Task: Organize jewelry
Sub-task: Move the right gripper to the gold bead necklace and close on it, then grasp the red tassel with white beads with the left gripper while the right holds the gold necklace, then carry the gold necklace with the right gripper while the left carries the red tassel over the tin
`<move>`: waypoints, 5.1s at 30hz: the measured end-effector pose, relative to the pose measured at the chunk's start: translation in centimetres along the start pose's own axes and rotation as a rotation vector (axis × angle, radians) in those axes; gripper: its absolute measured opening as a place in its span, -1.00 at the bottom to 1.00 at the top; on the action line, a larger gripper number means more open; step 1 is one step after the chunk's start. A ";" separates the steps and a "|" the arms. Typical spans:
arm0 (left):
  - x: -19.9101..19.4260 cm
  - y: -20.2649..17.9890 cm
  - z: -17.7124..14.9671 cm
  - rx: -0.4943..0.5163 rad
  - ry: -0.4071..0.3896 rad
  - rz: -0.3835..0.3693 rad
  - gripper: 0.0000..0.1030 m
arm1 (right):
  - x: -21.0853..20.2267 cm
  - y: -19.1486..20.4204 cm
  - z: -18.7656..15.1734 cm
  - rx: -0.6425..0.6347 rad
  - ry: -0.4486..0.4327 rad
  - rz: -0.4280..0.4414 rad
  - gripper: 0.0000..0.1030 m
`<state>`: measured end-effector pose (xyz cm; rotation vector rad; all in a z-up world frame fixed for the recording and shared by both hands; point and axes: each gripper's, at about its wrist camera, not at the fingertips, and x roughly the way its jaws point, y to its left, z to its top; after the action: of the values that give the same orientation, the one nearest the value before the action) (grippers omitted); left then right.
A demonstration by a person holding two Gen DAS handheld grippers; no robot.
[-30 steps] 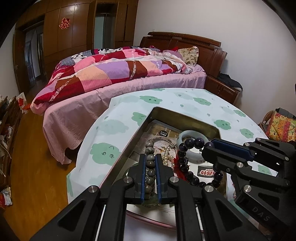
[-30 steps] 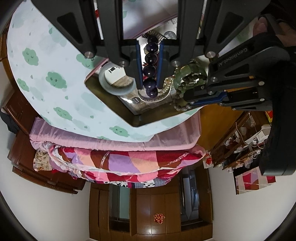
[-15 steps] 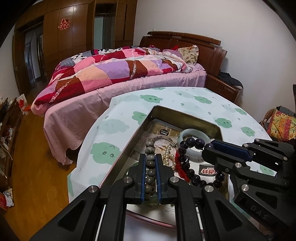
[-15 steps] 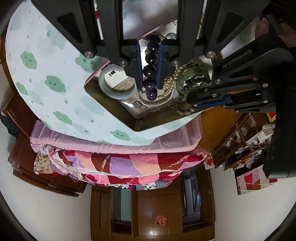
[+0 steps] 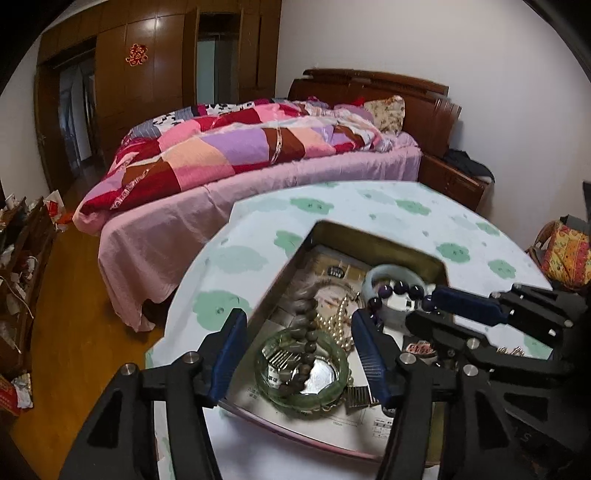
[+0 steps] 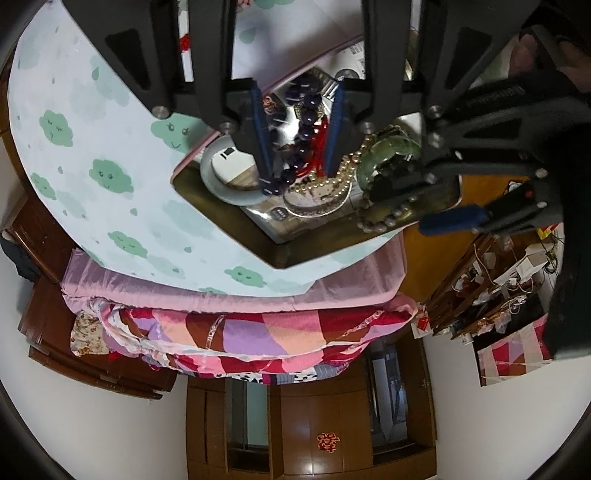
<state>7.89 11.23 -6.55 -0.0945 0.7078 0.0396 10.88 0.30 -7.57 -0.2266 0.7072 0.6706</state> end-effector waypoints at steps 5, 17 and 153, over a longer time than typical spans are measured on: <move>-1.3 0.0 0.5 -0.013 -0.026 -0.003 0.18 | -1.0 0.0 -0.1 -0.001 -0.010 -0.011 -0.20; -2.1 -2.7 -0.1 0.015 -0.018 0.009 0.35 | -3.2 -2.5 -1.6 0.037 -0.013 -0.061 -0.03; -5.9 -4.9 1.3 0.095 -0.074 -0.111 -0.76 | -14.8 -3.9 1.8 -0.024 -0.267 -0.172 -0.86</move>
<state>4.62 6.49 -1.36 -0.0404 0.6283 -0.0961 5.97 -9.20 3.54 -0.2123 0.4183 0.5324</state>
